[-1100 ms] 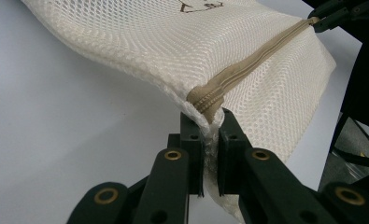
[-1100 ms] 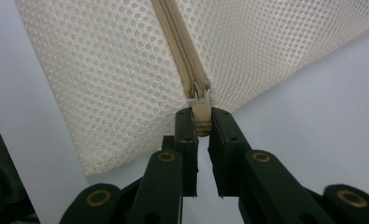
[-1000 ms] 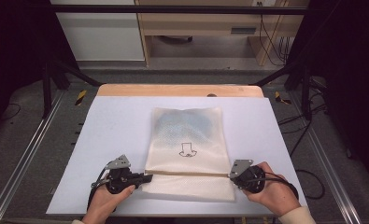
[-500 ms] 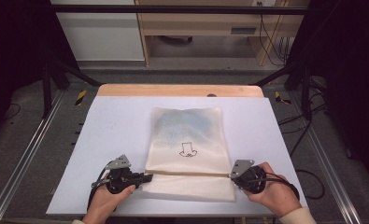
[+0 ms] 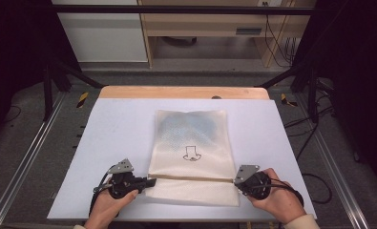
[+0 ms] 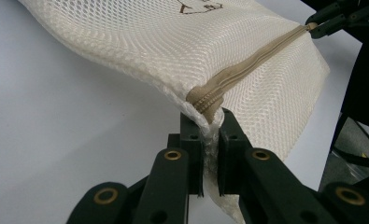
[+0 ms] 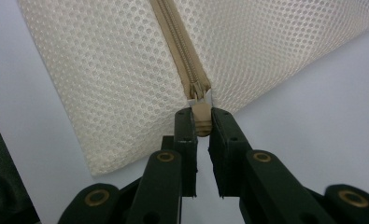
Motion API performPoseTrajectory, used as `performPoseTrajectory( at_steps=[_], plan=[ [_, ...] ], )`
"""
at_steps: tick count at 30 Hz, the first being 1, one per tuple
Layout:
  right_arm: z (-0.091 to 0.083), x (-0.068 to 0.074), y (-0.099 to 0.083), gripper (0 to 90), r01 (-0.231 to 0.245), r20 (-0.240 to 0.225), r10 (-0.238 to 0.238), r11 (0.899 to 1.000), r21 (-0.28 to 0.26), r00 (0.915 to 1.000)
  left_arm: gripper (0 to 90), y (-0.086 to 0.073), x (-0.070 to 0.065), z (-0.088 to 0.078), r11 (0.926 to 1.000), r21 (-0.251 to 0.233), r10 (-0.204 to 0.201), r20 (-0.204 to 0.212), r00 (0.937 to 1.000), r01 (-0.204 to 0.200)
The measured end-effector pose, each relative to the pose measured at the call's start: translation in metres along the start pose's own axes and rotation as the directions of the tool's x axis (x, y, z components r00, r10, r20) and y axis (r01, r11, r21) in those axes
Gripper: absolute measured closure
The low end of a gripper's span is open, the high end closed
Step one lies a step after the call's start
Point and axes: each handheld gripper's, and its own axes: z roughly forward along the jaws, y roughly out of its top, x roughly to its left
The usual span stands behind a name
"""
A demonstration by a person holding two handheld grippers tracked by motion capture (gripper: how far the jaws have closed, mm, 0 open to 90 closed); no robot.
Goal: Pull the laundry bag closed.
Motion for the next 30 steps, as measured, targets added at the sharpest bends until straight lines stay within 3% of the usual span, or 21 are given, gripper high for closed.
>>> performPoseTrajectory(
  at_steps=[4,7,8,10,13,15,19,22,23,26,28,30],
  plan=[
    [-0.006,0.0,-0.003,52.9,-0.025,0.008,0.025,0.999,-0.035,0.9996,81.1,-0.001,-0.001,0.001,1.0,0.0,-0.003,0.002,1.0,0.003],
    [-0.021,-0.002,-0.004,35.0,-0.071,0.047,0.076,0.992,-0.107,0.996,70.1,0.002,-0.004,-0.005,0.9996,-0.022,0.014,-0.013,0.9998,-0.015],
    [-0.027,-0.003,-0.004,30.2,-0.082,0.086,0.095,0.987,-0.14,0.9918,61.2,0.003,-0.005,-0.008,0.9994,-0.03,0.015,-0.025,0.9996,-0.016],
    [-0.033,-0.009,-0.005,21.7,-0.113,0.11,0.131,0.982,-0.155,0.9853,47.8,0.006,-0.006,-0.019,0.9978,-0.061,0.021,-0.069,0.9974,-0.025],
    [-0.038,-0.021,-0.009,16.2,-0.165,0.155,0.2,0.963,-0.215,0.9674,36.1,0.011,-0.005,-0.035,0.9939,-0.099,0.037,-0.119,0.9922,-0.049],
    [-0.039,-0.028,-0.011,13.4,-0.212,0.158,0.252,0.949,-0.234,0.9547,31.1,0.015,-0.002,-0.041,0.9917,-0.111,0.048,-0.145,0.9883,-0.064],
    [-0.039,-0.042,-0.012,10.4,-0.291,0.175,0.35,0.911,-0.291,0.9204,20.0,0.024,0.006,-0.048,0.9905,-0.109,0.06,-0.212,0.9755,-0.084],
    [-0.039,-0.051,-0.012,8.4,-0.356,0.185,0.431,0.873,-0.334,0.8832,14.8,0.031,0.011,-0.053,0.9886,-0.111,0.072,-0.247,0.9664,-0.102],
    [-0.039,-0.055,-0.013,7.9,-0.369,0.183,0.448,0.862,-0.347,0.8749,13.7,0.034,0.014,-0.055,0.9869,-0.118,0.076,-0.263,0.9619,-0.11],
    [-0.037,-0.066,-0.016,7.5,-0.427,0.189,0.52,0.821,-0.378,0.8327,10.2,0.043,0.021,-0.061,0.984,-0.121,0.089,-0.298,0.9505,-0.13],
    [-0.034,-0.073,-0.018,7.2,-0.462,0.197,0.561,0.798,-0.387,0.8042,9.3,0.048,0.028,-0.065,0.9832,-0.129,0.084,-0.311,0.9467,-0.129],
    [-0.029,-0.08,-0.021,7.6,-0.49,0.197,0.593,0.777,-0.396,0.7811,8.2,0.051,0.034,-0.067,0.9828,-0.142,0.068,-0.321,0.9445,-0.119]
  ],
)
